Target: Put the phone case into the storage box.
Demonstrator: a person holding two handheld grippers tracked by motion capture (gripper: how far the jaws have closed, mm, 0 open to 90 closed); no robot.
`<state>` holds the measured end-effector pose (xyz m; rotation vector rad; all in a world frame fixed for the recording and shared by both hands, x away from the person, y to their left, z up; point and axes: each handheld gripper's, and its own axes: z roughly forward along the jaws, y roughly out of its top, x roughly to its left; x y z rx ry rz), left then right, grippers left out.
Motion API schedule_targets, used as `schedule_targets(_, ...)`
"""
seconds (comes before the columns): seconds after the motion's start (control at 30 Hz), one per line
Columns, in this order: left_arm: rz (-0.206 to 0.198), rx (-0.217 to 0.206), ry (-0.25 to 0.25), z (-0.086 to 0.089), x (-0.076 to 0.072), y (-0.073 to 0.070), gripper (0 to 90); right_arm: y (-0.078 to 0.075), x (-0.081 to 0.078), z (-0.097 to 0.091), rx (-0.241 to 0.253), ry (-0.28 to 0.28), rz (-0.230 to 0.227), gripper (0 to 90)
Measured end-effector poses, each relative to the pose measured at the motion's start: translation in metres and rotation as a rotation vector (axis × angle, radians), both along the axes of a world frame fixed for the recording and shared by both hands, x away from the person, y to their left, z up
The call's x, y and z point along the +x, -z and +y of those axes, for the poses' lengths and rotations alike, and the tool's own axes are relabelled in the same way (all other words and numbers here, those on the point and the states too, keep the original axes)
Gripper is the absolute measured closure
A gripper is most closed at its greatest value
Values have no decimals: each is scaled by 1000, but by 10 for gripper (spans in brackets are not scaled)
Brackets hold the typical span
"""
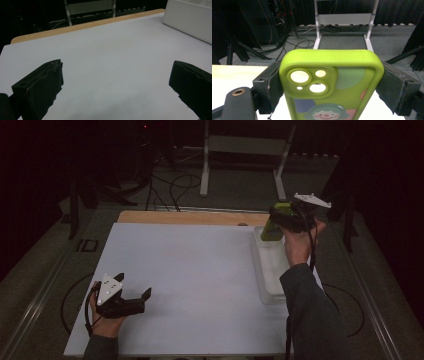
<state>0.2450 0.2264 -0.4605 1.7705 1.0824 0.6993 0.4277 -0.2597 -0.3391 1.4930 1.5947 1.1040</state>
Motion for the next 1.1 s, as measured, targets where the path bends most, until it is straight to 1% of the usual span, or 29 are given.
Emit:
schedule_targets(0.3,0,-5,-2,0,0,-1,1,7,8,3,-3,8,22,156)
schedule_targets(0.67,-2,-8,-1,0,0,-1,1,13,15,3,-11,25,38,156)
schedule_targets(0.97,-3,-10,-2,0,0,-1,1,19,20,6,-36,27,48,156)
schedule_targets(1.1,-4,-12,-2,0,0,-2,1,22,22,7,-39,29,55,156)
